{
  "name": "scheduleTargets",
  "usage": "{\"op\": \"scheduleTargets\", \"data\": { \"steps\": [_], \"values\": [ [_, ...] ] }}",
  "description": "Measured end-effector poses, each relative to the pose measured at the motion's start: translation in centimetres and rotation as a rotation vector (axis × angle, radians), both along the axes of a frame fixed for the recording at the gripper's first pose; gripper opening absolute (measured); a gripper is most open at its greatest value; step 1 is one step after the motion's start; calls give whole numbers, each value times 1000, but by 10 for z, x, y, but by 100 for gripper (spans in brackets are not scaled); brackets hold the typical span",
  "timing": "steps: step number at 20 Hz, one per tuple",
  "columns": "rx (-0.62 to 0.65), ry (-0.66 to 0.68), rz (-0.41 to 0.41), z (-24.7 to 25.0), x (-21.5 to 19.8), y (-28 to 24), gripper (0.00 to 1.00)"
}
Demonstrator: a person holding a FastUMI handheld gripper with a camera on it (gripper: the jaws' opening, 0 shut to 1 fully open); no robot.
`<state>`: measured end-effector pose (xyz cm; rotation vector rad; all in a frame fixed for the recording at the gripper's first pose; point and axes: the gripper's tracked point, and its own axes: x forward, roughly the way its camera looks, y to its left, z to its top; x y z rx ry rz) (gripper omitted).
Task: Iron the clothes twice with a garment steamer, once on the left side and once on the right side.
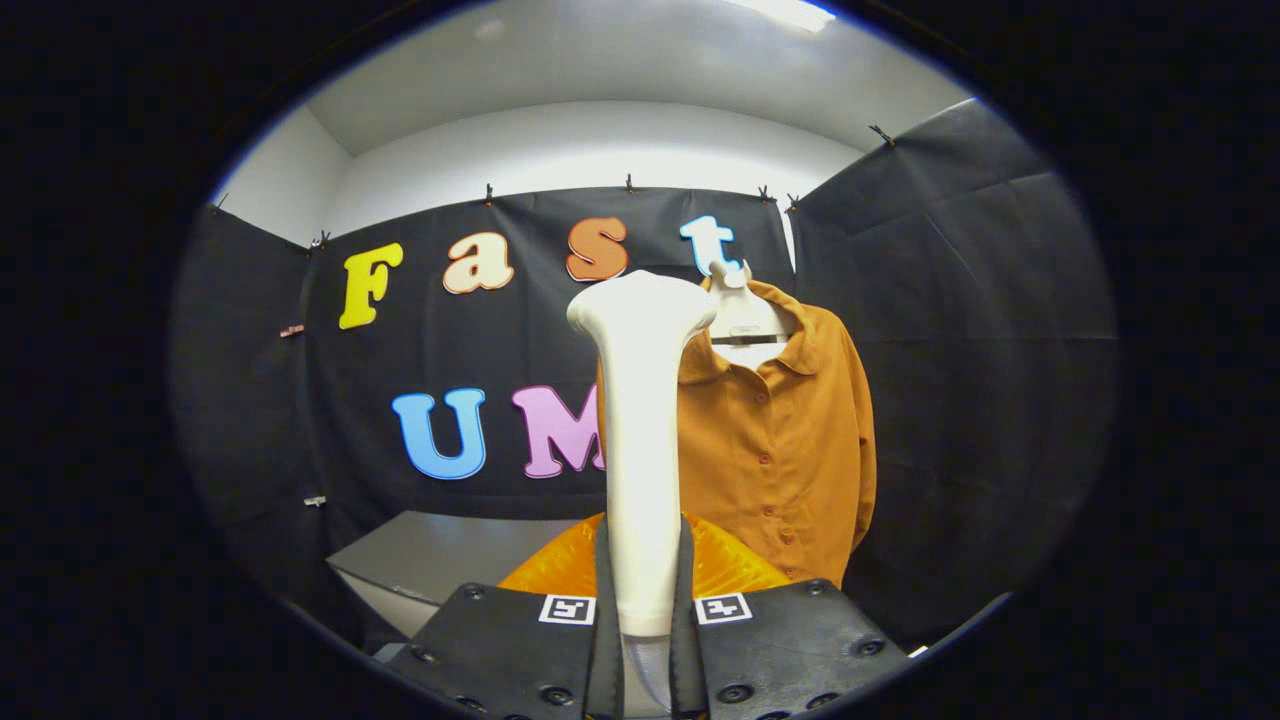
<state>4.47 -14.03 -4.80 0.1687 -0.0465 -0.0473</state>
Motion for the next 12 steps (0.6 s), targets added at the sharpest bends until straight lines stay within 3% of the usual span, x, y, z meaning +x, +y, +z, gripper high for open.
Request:
{"op": "scheduleTargets", "data": {
  "steps": [9, 12],
  "values": [
    [-31, -18, 73, 31, 5, 66, 21],
    [-25, -23, 79, 34, 12, 64, 21]
  ]
}}
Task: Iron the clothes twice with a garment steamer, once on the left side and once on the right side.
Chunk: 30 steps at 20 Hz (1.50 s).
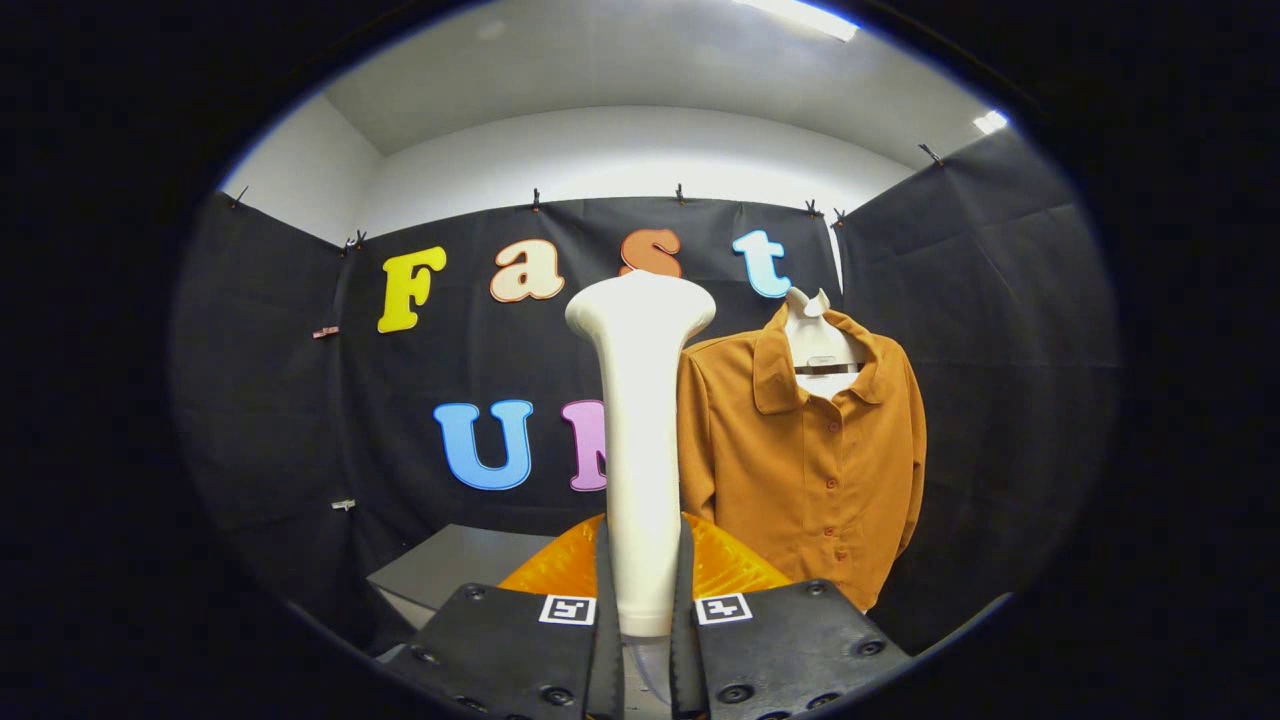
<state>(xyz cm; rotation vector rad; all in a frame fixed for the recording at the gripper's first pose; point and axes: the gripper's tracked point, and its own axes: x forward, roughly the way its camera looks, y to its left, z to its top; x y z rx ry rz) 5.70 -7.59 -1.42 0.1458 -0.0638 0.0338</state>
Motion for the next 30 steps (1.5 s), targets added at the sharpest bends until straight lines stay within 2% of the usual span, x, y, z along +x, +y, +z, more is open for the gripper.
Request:
{"op": "scheduleTargets", "data": {
  "steps": [16, 30],
  "values": [
    [-7, -22, 6, 8, 20, -2, 22],
    [-14, -18, 5, 9, 13, -5, 21]
  ]
}}
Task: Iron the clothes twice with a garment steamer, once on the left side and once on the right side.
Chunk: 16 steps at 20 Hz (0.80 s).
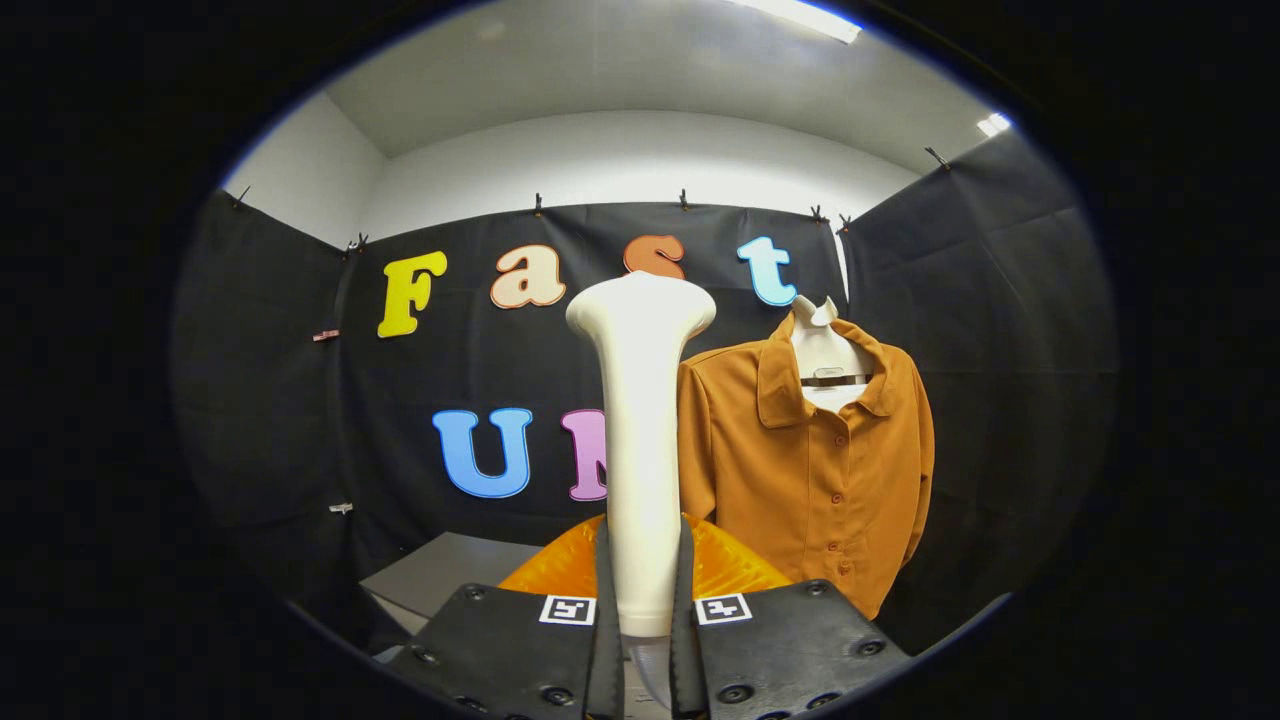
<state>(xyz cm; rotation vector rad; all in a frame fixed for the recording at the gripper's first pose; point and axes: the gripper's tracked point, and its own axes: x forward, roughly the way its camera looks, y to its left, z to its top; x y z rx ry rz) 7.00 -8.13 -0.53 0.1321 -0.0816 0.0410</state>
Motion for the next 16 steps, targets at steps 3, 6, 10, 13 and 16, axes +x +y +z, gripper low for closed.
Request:
{"op": "scheduleTargets", "data": {
  "steps": [3, 6, 10, 13, 16],
  "values": [
    [-3, -1, 1, 1, 1, 1, 21],
    [-5, -1, 3, 2, -1, 2, 21],
    [-8, -1, 3, 4, 0, 2, 21],
    [-14, -2, 2, 6, 0, 2, 21],
    [-20, -4, 6, 7, -1, 4, 21]
  ]
}}
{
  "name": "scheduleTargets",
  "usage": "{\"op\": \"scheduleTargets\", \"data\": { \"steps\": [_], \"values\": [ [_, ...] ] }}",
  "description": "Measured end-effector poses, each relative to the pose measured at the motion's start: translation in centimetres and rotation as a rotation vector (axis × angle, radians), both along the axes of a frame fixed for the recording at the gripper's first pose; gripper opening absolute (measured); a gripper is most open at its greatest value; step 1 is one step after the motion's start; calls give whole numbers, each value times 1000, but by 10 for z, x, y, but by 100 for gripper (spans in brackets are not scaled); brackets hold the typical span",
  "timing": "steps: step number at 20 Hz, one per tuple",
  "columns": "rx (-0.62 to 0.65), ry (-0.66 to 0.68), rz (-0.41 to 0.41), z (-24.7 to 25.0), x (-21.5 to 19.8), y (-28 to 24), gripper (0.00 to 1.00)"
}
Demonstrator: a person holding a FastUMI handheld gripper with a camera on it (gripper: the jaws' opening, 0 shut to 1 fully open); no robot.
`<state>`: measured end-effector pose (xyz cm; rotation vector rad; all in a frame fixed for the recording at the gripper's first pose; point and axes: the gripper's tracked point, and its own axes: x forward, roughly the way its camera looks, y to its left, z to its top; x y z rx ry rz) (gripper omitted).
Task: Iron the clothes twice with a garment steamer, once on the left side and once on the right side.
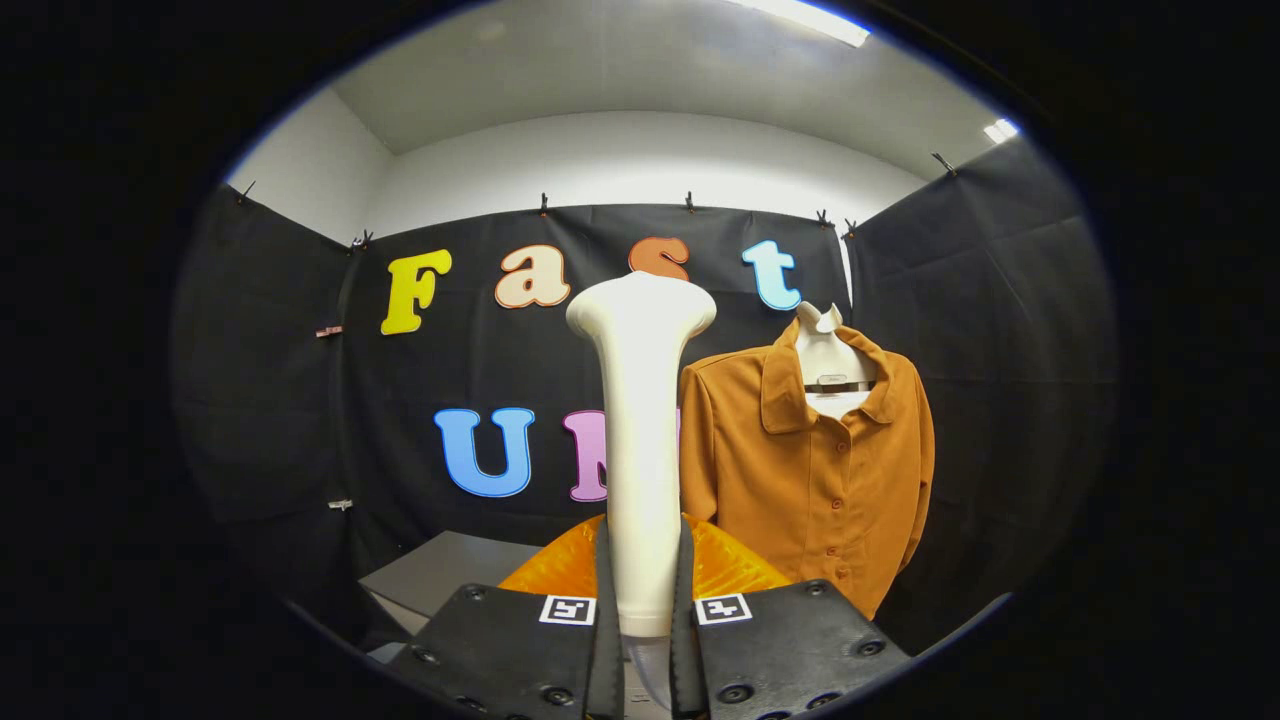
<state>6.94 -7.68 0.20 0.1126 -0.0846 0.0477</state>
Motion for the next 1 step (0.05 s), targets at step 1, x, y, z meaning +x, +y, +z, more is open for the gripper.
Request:
{"op": "scheduleTargets", "data": {
  "steps": [1],
  "values": [
    [-1, 0, 0, 1, 0, 0, 21]
  ]
}}
